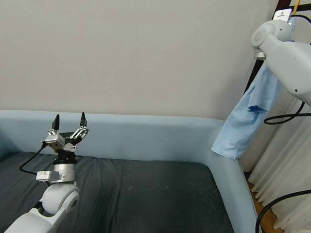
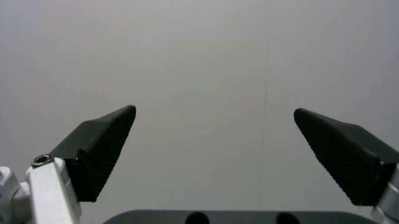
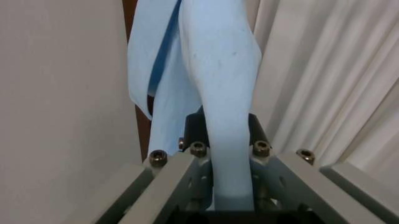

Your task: Pick up the clothes from the sofa and hang them on the clothes hanger.

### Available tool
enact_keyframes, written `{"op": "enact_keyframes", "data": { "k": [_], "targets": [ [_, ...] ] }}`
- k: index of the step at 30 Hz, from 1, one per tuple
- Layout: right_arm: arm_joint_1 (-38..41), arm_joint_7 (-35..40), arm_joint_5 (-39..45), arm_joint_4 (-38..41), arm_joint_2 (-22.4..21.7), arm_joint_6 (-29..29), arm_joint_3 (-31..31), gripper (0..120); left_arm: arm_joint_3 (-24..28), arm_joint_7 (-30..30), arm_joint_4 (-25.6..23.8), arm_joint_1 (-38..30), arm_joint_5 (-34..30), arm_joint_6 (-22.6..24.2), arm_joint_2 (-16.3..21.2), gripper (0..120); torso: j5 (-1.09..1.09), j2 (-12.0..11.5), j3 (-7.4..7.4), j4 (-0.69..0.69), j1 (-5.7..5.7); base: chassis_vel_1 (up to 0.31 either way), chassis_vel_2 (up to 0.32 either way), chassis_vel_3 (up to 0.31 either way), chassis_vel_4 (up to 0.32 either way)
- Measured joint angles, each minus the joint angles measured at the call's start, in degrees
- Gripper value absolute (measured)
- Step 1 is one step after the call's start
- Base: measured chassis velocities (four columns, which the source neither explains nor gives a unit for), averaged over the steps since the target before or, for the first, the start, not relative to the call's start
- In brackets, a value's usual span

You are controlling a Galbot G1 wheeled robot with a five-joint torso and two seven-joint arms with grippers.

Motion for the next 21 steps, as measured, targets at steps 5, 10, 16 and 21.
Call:
{"op": "enact_keyframes", "data": {
  "k": [5, 10, 16, 21],
  "targets": [
    [-1.1, 0.0, -0.3, 0.7, -0.3, 0.0, 1.1, 2, 0.4, 0.0, 0.6, -0.8, 0.0, 0.0, 0.0, 100, -0.01, 0.0, 0.00, 0.00, 0.00, 0.000, 0.000, 0.000, 0.000],
    [-3.2, 0.5, 1.1, 6.1, -2.6, -0.6, 2.8, 5, 0.7, 0.0, 0.6, -0.9, 0.1, 0.0, 0.0, 100, 0.00, 0.0, -0.01, -0.03, 0.00, 0.000, 0.000, 0.000, 0.000],
    [-6.5, 1.1, 2.7, 18.4, -6.4, 0.0, 5.0, 27, 0.4, 0.7, 0.2, 0.6, 0.1, -0.6, -0.9, 100, 0.00, 0.0, -0.01, 0.01, 0.00, 0.000, 0.000, 0.000, 0.000],
    [-11.2, 0.8, 4.1, 28.8, -9.4, 1.6, 9.1, 44, -0.9, 1.9, -1.4, 2.7, 0.2, -1.2, -2.1, 100, -0.02, 0.0, -0.01, 0.01, -0.01, 0.000, 0.000, 0.000, 0.000]
  ]
}}
